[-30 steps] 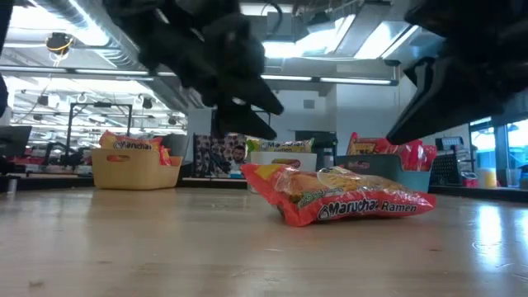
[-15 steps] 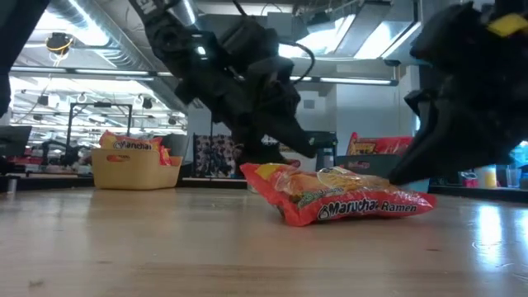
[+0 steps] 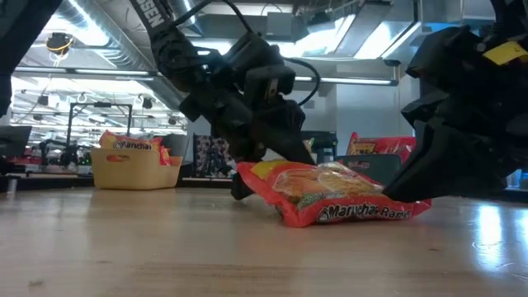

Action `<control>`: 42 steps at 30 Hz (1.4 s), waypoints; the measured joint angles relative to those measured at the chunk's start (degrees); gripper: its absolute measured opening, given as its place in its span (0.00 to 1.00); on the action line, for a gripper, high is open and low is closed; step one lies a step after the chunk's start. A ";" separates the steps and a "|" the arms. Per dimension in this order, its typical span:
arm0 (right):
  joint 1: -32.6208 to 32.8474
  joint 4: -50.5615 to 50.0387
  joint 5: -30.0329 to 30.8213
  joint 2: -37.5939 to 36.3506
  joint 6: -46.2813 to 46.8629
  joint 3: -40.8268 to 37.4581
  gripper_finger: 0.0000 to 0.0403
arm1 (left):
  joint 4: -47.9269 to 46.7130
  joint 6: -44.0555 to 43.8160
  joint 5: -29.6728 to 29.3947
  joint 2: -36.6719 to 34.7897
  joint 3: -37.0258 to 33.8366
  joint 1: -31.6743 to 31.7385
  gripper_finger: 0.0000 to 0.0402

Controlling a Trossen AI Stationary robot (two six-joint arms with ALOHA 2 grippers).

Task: Sort Maruchan noodles
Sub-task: Put the orange noodle pack into the yellow bin

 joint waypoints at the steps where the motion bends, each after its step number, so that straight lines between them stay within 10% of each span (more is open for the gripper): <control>1: 0.00 0.16 0.13 0.00 -0.55 -0.02 0.00 | 0.49 -0.32 0.30 0.00 0.00 -0.19 0.57; 17: -0.72 1.97 -0.15 -0.07 -0.82 -0.07 0.00 | 0.90 2.24 -0.35 -0.41 0.00 -0.99 0.03; 26: -0.68 -2.45 0.35 -6.97 -1.69 -0.07 0.00 | -7.09 9.98 -2.60 -8.00 -0.15 -1.32 0.01; 36: -5.06 -1.15 15.88 -12.23 -14.46 -0.02 0.00 | -35.49 27.80 -19.48 -30.02 -0.09 1.96 0.01; 42: -17.56 -1.26 6.59 -12.22 -20.40 -0.04 0.00 | -50.16 39.89 -33.56 -45.14 -0.09 7.57 0.01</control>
